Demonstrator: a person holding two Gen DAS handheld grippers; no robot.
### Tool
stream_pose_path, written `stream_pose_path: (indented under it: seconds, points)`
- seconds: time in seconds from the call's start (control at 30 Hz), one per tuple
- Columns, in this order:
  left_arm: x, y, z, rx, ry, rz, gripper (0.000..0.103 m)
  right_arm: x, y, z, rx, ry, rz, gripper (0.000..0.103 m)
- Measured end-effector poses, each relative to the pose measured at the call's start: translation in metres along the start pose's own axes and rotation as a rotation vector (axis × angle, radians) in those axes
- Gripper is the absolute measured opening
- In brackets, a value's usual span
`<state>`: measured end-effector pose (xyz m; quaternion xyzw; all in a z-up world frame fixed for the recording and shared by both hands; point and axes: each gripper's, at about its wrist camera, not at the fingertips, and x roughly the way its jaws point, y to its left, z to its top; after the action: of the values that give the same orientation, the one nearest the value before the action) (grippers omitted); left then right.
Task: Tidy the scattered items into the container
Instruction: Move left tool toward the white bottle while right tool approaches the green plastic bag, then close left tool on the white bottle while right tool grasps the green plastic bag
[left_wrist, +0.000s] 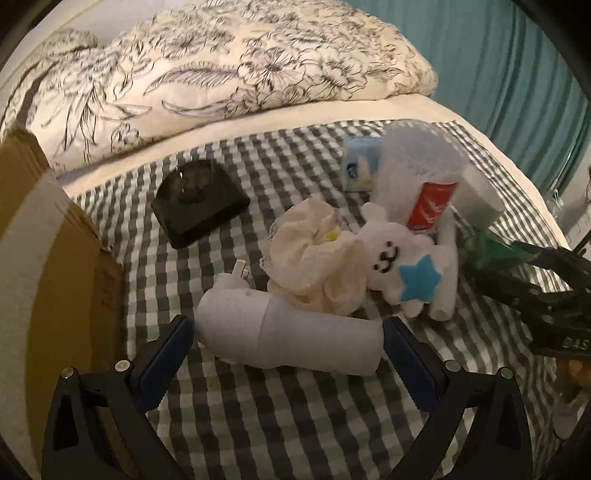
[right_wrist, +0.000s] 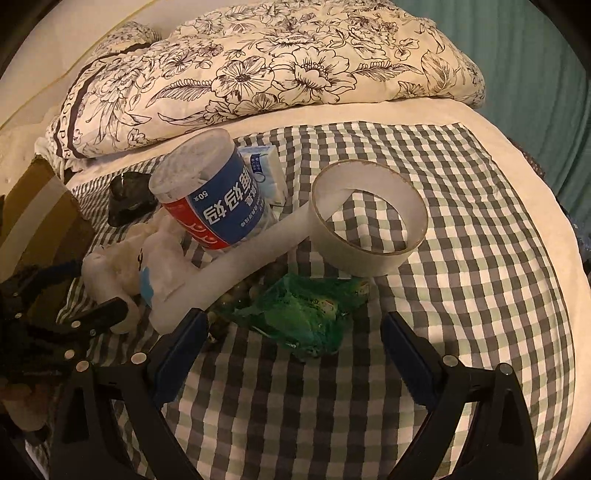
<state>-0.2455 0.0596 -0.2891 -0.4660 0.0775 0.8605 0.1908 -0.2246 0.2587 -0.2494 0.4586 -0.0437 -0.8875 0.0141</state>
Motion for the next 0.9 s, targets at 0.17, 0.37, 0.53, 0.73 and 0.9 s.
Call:
stream_pose_path:
  seconds: [0.17,0.37,0.53,0.73,0.9]
  points:
    - [0.008,-0.001,0.0,-0.007,0.007,-0.018,0.103,0.007,0.001,0.002,-0.012,0.019,-0.023,0.095]
    - [0.015,0.001,-0.002,-0.011,0.009,-0.026,0.103,0.014,0.003,0.001,-0.009,0.038,-0.017,0.065]
    - [0.013,0.003,-0.002,-0.034,0.004,-0.038,0.103,0.012,0.005,-0.001,-0.008,0.038,-0.006,0.056]
    - [0.003,-0.005,-0.003,-0.014,-0.009,-0.023,0.103,0.004,0.002,-0.003,0.005,0.036,0.012,0.049]
    - [-0.015,-0.012,-0.001,-0.004,-0.037,-0.006,0.103,-0.012,0.0,-0.005,0.014,0.02,0.013,0.048]
